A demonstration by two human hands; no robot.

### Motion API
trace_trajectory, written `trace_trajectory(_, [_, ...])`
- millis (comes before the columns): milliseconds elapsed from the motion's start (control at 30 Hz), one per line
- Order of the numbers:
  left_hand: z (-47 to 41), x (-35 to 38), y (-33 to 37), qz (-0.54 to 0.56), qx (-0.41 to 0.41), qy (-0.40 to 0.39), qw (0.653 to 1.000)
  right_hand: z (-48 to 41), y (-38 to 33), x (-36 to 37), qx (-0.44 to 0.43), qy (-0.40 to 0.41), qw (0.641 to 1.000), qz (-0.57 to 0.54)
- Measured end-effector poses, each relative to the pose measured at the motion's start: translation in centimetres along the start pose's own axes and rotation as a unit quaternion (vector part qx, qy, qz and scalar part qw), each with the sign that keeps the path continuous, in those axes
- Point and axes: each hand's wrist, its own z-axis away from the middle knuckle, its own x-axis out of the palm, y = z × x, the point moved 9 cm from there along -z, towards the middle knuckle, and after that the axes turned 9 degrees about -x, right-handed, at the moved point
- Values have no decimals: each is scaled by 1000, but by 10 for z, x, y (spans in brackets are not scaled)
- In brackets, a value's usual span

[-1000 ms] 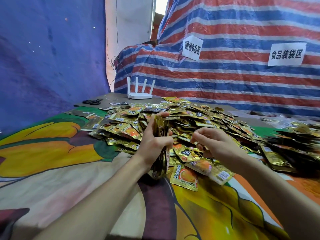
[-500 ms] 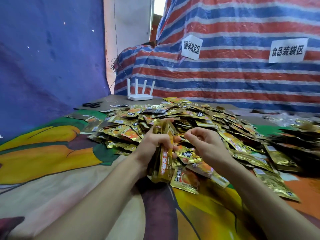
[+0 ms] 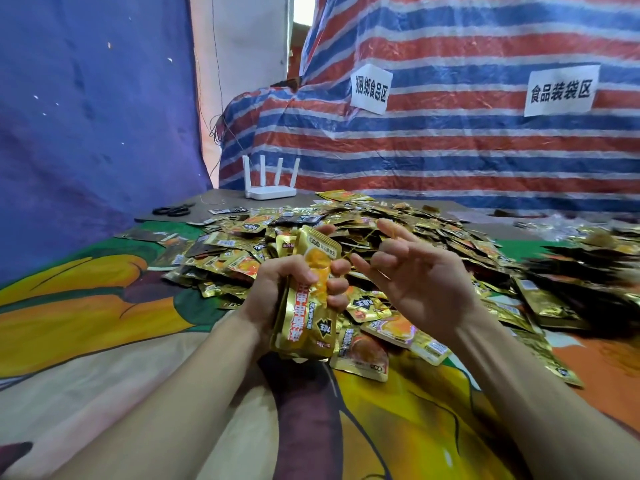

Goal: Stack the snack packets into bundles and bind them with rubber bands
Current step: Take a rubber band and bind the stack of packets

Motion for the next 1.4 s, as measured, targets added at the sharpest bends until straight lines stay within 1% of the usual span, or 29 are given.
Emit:
trace_trajectory(100, [-1, -2, 0, 0, -1, -3, 1000, -2, 2, 1, -15, -2, 999, 34])
trace_trajectory(200, [0, -2, -12, -48, -60, 17, 997, -2, 6, 1, -14, -17, 993, 116])
trace_trajectory(233, [0, -5, -16, -66, -74, 45, 994, -1, 7, 0, -13, -24, 989, 147])
trace_trajectory(300, [2, -18, -16, -98, -62, 140, 983, 0, 9, -1, -15, -34, 977, 211])
trace_trajectory(333, [4, -25, -12, -106, -38, 188, 976, 1, 9, -2, -15, -33, 972, 234])
trace_trajectory(400, [8, -38, 3, -114, 37, 273, 954, 4, 11, -4, -13, -22, 961, 274])
trace_trajectory(433, [13, -44, 12, -123, 87, 321, 935, 5, 13, -3, -12, -16, 954, 299])
trace_trajectory(500, [33, -52, 32, -142, 206, 419, 873, 8, 18, 0, -13, -11, 937, 350])
trace_trajectory(533, [42, -53, 39, -142, 256, 444, 847, 10, 21, 4, -16, -13, 929, 369])
trace_trajectory(600, [51, -54, 47, -127, 313, 467, 817, 13, 29, 13, -21, -22, 918, 396])
trace_trajectory(767, [60, -60, 50, -80, 350, 496, 791, 17, 47, 27, -34, -27, 879, 474])
trace_trajectory(800, [59, -62, 48, -66, 347, 498, 792, 17, 47, 29, -48, -27, 872, 487])
trace_trajectory(867, [54, -66, 43, -31, 324, 498, 804, 18, 47, 34, -83, -33, 865, 493])
trace_trajectory(967, [44, -69, 29, 7, 254, 494, 832, 19, 48, 35, -100, -29, 872, 478])
trace_trajectory(1033, [36, -67, 21, 18, 203, 470, 859, 21, 45, 37, -113, -29, 868, 482])
trace_trajectory(1100, [28, -60, 14, 29, 153, 428, 890, 21, 41, 38, -121, -21, 862, 492])
trace_trajectory(1133, [25, -56, 10, 35, 136, 412, 900, 21, 39, 37, -125, -14, 858, 498])
trace_trajectory(1300, [18, -50, 1, 67, 105, 386, 914, 20, 34, 32, -138, 17, 853, 503])
trace_trajectory(1400, [17, -46, 0, 80, 93, 381, 916, 18, 34, 31, -140, 6, 867, 479])
